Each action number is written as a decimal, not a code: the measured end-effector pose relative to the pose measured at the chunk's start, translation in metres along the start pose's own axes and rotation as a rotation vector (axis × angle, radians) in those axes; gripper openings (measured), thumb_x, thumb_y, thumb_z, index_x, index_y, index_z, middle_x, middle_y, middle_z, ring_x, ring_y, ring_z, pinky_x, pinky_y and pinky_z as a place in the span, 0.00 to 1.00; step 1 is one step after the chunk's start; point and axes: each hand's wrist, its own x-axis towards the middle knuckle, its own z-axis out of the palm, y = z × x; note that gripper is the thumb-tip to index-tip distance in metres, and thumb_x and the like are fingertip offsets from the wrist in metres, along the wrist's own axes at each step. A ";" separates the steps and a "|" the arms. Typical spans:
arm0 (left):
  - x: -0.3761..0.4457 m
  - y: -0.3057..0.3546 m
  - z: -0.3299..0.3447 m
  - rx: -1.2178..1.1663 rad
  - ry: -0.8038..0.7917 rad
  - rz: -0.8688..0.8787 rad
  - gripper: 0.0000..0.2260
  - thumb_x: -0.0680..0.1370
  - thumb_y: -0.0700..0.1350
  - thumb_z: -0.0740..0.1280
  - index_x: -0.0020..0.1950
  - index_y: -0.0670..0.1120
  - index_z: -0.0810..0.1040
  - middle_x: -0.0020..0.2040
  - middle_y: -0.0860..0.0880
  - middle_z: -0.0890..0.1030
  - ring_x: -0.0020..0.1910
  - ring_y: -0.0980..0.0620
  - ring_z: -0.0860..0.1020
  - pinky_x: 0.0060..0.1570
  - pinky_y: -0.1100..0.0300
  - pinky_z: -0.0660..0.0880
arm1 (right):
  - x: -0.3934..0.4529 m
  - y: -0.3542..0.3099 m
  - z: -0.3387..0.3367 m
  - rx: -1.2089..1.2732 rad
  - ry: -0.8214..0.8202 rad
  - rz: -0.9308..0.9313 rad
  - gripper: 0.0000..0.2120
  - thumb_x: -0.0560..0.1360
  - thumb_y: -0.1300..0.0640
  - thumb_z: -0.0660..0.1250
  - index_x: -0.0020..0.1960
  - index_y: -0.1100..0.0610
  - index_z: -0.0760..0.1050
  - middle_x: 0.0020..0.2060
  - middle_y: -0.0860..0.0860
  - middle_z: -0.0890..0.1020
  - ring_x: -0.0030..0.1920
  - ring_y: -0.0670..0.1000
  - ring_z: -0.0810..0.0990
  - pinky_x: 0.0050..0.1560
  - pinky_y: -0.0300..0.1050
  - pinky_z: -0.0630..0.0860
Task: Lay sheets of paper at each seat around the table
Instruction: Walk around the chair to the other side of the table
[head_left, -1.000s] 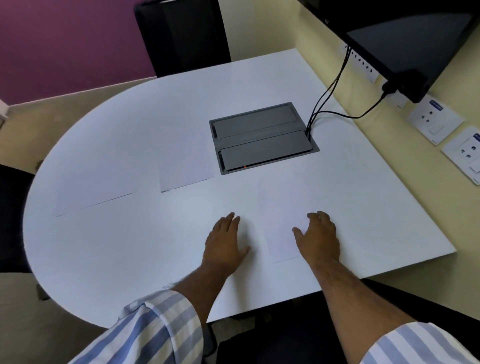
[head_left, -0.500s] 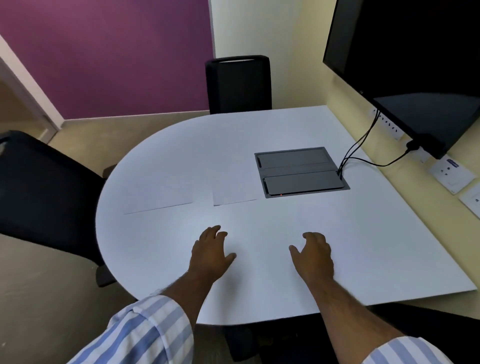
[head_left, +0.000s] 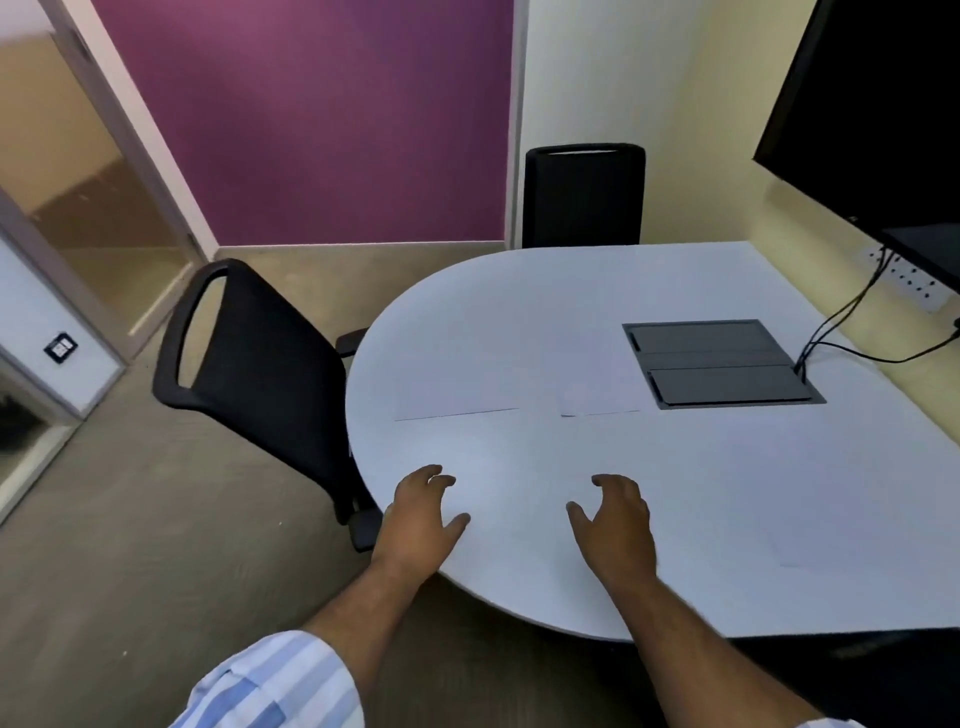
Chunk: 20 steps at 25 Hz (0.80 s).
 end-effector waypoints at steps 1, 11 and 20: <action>-0.005 -0.013 -0.011 -0.028 0.011 -0.014 0.26 0.80 0.55 0.71 0.77 0.51 0.72 0.80 0.53 0.67 0.81 0.52 0.61 0.75 0.52 0.67 | -0.006 -0.014 0.010 0.004 -0.014 -0.018 0.25 0.79 0.49 0.72 0.74 0.55 0.73 0.73 0.52 0.73 0.71 0.57 0.74 0.64 0.58 0.78; -0.025 -0.128 -0.090 -0.216 0.208 -0.204 0.24 0.80 0.52 0.72 0.75 0.51 0.74 0.71 0.56 0.75 0.69 0.61 0.68 0.67 0.63 0.65 | 0.003 -0.151 0.117 -0.078 -0.233 -0.260 0.35 0.78 0.43 0.72 0.80 0.53 0.65 0.82 0.52 0.62 0.78 0.58 0.67 0.72 0.59 0.74; 0.020 -0.173 -0.189 -0.142 0.426 -0.146 0.21 0.79 0.58 0.69 0.72 0.58 0.74 0.71 0.64 0.73 0.73 0.62 0.69 0.69 0.71 0.65 | 0.032 -0.309 0.201 -0.107 -0.381 -0.640 0.35 0.76 0.37 0.70 0.78 0.47 0.65 0.80 0.47 0.65 0.76 0.54 0.70 0.67 0.56 0.77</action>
